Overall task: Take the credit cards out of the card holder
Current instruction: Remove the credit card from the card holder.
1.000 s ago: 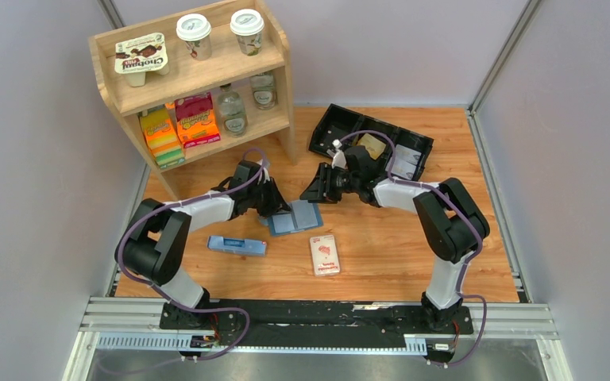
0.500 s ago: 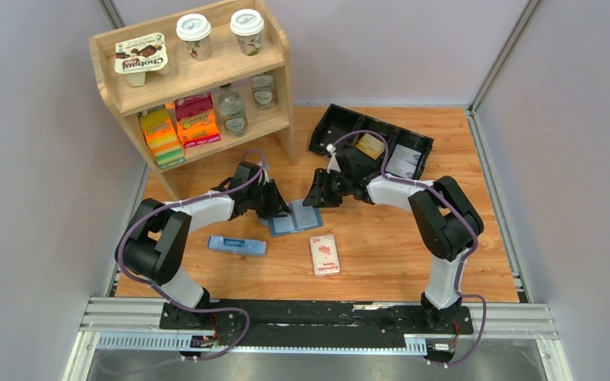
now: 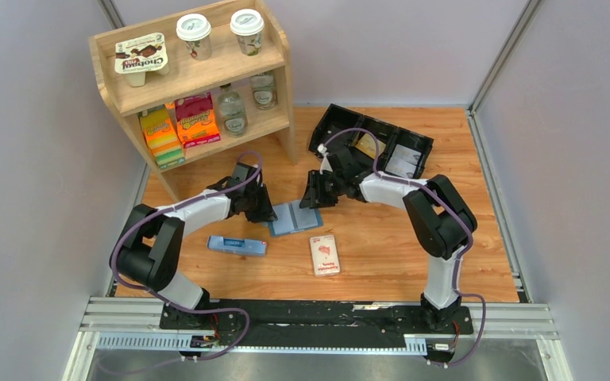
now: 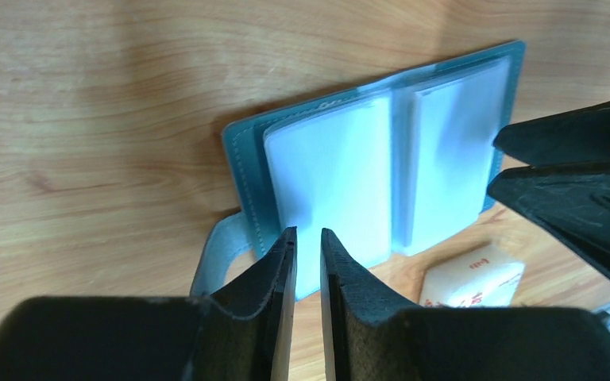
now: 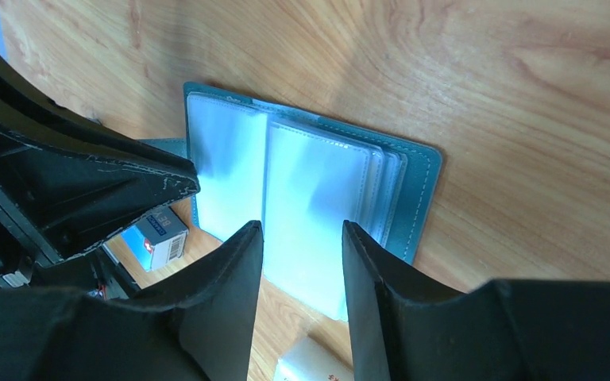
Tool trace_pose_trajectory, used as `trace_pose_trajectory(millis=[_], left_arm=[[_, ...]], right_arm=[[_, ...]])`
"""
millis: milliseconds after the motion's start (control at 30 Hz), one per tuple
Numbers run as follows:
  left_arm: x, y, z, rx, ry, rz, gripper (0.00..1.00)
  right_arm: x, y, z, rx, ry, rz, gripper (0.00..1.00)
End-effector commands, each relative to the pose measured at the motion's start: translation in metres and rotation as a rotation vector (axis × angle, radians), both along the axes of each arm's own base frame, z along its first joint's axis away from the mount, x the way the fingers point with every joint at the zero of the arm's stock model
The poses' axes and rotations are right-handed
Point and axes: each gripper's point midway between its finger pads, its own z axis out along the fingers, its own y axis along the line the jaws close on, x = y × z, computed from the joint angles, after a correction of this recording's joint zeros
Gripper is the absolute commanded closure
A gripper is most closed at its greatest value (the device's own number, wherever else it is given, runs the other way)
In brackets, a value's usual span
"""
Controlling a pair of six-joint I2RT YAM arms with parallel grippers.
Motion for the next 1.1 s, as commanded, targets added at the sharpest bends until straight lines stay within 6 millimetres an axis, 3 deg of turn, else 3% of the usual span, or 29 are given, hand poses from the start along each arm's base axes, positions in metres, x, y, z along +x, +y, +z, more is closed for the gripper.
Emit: trace_pose_trajectory(millis=[0,367,1067], left_arm=[[0.001,0.011,0.005,0.055,-0.01,-0.012,0.76],[-0.005,0.001,-0.005,0.021,0.04,-0.047,0.77],[-0.005,-0.006,-0.001,-0.033,0.018,-0.052,0.78]], right_arm=[[0.007,0.006,-0.001,-0.02,-0.029,0.012,0.56],[-0.003,0.016,-0.004,0.003,-0.003,0.049,0.57],[-0.021,0.052,0.006,0.155,0.099,0.137,0.57]])
